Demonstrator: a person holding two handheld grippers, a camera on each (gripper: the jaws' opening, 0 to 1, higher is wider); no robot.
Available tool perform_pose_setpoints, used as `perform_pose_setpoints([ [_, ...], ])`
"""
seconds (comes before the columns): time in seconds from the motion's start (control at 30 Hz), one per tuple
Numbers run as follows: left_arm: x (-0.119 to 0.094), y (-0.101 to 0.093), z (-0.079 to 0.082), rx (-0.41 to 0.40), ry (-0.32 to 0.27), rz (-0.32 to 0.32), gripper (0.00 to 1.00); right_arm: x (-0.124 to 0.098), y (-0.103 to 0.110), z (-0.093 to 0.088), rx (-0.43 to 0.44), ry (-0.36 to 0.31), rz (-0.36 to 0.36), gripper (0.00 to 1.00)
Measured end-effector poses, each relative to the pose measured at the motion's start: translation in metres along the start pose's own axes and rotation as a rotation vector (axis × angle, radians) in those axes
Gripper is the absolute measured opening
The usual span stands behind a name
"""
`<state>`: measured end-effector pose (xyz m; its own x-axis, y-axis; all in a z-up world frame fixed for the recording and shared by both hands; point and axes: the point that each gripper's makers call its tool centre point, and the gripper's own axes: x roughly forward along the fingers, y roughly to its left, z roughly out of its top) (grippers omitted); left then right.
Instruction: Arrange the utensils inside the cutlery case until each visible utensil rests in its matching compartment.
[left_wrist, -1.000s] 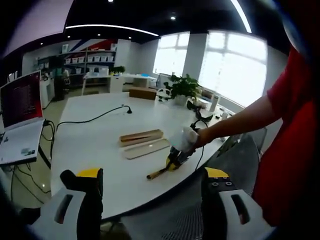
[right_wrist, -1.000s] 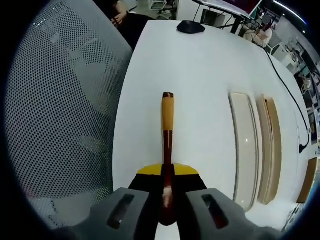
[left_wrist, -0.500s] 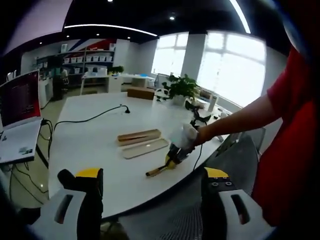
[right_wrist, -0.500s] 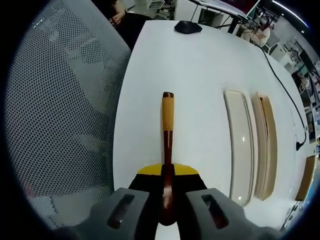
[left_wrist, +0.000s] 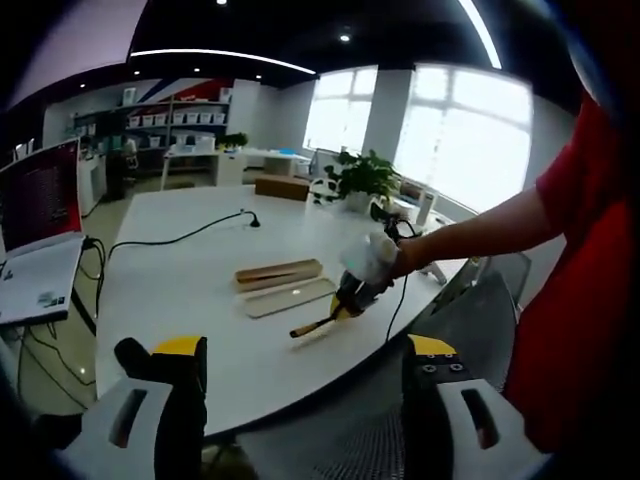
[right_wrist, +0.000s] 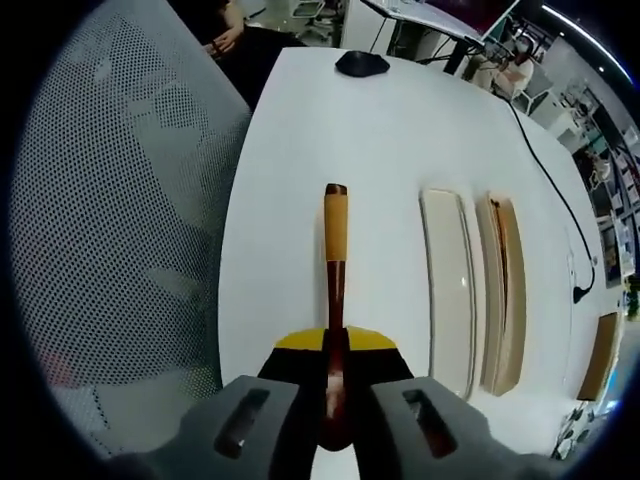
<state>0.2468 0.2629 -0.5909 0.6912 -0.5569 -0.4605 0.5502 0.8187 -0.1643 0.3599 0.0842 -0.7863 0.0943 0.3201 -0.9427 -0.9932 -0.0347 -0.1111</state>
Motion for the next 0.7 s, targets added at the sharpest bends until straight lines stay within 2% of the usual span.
perform_pose_setpoints([
  [0.7,0.002,0.001,-0.002,-0.002,0.010,-0.001,0.81,-0.022,-0.043,0.001,-0.026,-0.001,-0.036,0.01],
])
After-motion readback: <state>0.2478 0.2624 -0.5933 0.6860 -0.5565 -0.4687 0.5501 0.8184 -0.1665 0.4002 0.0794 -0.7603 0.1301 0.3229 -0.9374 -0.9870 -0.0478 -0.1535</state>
